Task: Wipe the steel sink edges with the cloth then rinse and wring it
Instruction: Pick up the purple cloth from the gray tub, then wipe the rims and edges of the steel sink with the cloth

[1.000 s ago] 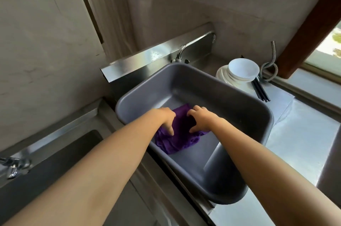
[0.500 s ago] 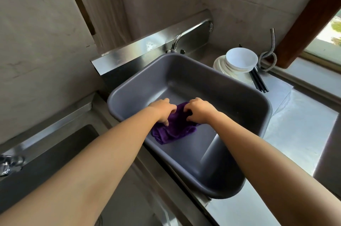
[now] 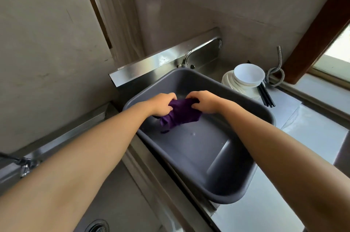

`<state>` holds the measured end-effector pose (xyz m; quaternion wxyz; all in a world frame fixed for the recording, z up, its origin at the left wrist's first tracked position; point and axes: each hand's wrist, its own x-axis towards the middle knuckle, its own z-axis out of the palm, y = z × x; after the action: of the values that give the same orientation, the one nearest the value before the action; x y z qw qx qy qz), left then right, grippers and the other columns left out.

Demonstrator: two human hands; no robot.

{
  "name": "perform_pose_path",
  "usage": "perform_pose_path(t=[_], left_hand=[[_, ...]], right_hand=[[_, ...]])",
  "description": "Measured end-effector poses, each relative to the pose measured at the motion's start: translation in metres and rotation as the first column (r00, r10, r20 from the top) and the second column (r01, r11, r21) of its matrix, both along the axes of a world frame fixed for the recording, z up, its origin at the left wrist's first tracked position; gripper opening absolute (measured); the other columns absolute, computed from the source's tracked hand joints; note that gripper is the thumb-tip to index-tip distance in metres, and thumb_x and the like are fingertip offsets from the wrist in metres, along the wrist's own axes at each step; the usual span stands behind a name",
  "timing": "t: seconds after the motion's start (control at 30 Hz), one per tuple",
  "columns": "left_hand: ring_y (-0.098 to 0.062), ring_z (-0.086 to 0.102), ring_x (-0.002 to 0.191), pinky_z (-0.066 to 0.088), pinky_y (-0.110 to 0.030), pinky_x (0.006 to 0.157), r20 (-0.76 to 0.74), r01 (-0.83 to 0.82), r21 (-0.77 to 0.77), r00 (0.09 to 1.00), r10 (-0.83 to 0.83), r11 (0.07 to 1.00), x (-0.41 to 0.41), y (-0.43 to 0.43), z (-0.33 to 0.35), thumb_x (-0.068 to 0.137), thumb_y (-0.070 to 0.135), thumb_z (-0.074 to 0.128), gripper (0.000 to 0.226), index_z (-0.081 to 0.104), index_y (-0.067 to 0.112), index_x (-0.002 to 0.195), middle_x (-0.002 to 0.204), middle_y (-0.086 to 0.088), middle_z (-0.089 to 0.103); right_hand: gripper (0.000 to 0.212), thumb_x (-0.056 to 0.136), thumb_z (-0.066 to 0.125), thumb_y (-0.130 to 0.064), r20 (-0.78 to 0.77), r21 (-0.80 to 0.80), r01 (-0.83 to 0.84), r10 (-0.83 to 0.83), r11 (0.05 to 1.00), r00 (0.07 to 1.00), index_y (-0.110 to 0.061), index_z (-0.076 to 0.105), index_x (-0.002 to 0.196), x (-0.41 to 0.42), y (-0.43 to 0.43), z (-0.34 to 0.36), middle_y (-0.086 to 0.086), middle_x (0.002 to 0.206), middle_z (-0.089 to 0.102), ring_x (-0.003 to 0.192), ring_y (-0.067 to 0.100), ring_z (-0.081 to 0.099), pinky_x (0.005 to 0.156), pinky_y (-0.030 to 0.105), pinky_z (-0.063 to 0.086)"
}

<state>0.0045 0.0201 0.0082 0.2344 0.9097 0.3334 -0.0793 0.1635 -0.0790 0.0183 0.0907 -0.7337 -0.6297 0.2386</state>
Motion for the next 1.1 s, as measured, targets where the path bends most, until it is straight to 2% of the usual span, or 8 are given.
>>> perform_pose_path(t=[0.1, 0.3, 0.4, 0.47, 0.57, 0.7, 0.8, 1.1], left_hand=[[-0.028, 0.055, 0.105, 0.041, -0.031, 0.082, 0.076, -0.035, -0.003, 0.996, 0.035, 0.999, -0.01, 0.003, 0.025, 0.092, 0.011, 0.046, 0.028, 0.049, 0.013, 0.12, 0.119, -0.013, 0.058], [-0.027, 0.053, 0.107, 0.041, -0.037, 0.091, 0.243, -0.141, -0.027, 0.959, 0.143, 0.99, -0.041, 0.006, 0.068, 0.092, 0.01, 0.035, 0.03, 0.053, 0.012, 0.116, 0.117, -0.012, 0.058], [-0.023, 0.053, 0.099, 0.04, -0.032, 0.083, 0.322, -0.177, 0.055, 0.935, 0.15, 0.983, -0.066, 0.008, 0.088, 0.094, 0.02, 0.042, 0.022, 0.057, 0.01, 0.107, 0.109, -0.01, 0.057], [-0.021, 0.053, 0.095, 0.043, -0.032, 0.082, 0.347, -0.179, 0.094, 0.928, 0.137, 0.979, -0.088, 0.008, 0.1, 0.09, 0.031, 0.055, 0.028, 0.057, 0.011, 0.108, 0.105, -0.008, 0.054], [-0.021, 0.055, 0.098, 0.044, -0.031, 0.087, 0.384, -0.224, 0.129, 0.909, 0.16, 0.966, -0.127, 0.007, 0.116, 0.081, 0.027, 0.068, 0.04, 0.055, 0.012, 0.116, 0.11, -0.009, 0.057], [-0.012, 0.057, 0.085, 0.041, -0.019, 0.071, 0.449, -0.364, 0.084, 0.845, 0.291, 0.928, -0.188, 0.001, 0.132, 0.076, 0.024, 0.075, 0.039, 0.061, 0.014, 0.111, 0.099, 0.0, 0.064], [-0.011, 0.058, 0.087, 0.042, -0.019, 0.077, 0.455, -0.454, 0.075, 0.808, 0.375, 0.888, -0.238, -0.007, 0.137, 0.074, 0.024, 0.077, 0.04, 0.065, 0.013, 0.111, 0.099, -0.001, 0.066], [-0.013, 0.058, 0.09, 0.044, -0.024, 0.087, 0.41, -0.694, 0.039, 0.667, 0.622, 0.719, -0.392, -0.058, 0.124, 0.071, 0.022, 0.079, 0.042, 0.067, 0.01, 0.11, 0.105, -0.006, 0.069]], right_hand=[[0.037, 0.087, 0.051, -0.008, 0.009, 0.03, -0.03, 0.029, 0.999, 1.0, -0.013, 0.054, 0.124, -0.009, 0.007, 0.027, 0.008, 0.123, 0.059, 0.11, 0.025, 0.053, 0.087, 0.027, 0.038], [0.033, 0.091, 0.05, -0.012, 0.028, 0.116, -0.066, 0.063, 0.991, 0.998, -0.009, 0.055, 0.124, -0.033, 0.02, 0.079, 0.011, 0.124, 0.058, 0.114, 0.027, 0.052, 0.09, 0.028, 0.037], [0.032, 0.091, 0.048, -0.009, 0.038, 0.141, -0.113, 0.109, 0.984, 0.993, -0.009, 0.054, 0.122, -0.053, 0.029, 0.102, 0.01, 0.123, 0.057, 0.115, 0.027, 0.051, 0.09, 0.028, 0.036], [0.031, 0.091, 0.047, -0.009, 0.057, 0.144, -0.152, 0.145, 0.978, 0.988, -0.009, 0.054, 0.121, -0.069, 0.036, 0.115, 0.009, 0.121, 0.058, 0.113, 0.026, 0.052, 0.089, 0.028, 0.037], [0.032, 0.089, 0.051, -0.013, 0.058, 0.158, -0.232, 0.226, 0.96, 0.972, -0.011, 0.053, 0.122, -0.099, 0.046, 0.131, 0.01, 0.119, 0.056, 0.108, 0.026, 0.055, 0.092, 0.036, 0.044], [0.046, 0.084, 0.067, -0.025, 0.085, 0.175, -0.365, 0.355, 0.914, 0.931, -0.009, 0.052, 0.125, -0.151, 0.057, 0.142, 0.008, 0.117, 0.054, 0.103, 0.022, 0.054, 0.088, 0.031, 0.045], [0.04, 0.081, 0.069, -0.024, 0.121, 0.202, -0.449, 0.433, 0.871, 0.893, -0.013, 0.058, 0.118, -0.192, 0.069, 0.144, 0.005, 0.108, 0.061, 0.094, 0.019, 0.054, 0.077, 0.024, 0.037], [0.036, 0.085, 0.065, -0.026, 0.161, 0.135, -0.71, 0.692, 0.691, 0.704, -0.016, 0.061, 0.12, -0.342, 0.08, 0.135, 0.006, 0.115, 0.065, 0.091, 0.014, 0.051, 0.08, 0.023, 0.035]])
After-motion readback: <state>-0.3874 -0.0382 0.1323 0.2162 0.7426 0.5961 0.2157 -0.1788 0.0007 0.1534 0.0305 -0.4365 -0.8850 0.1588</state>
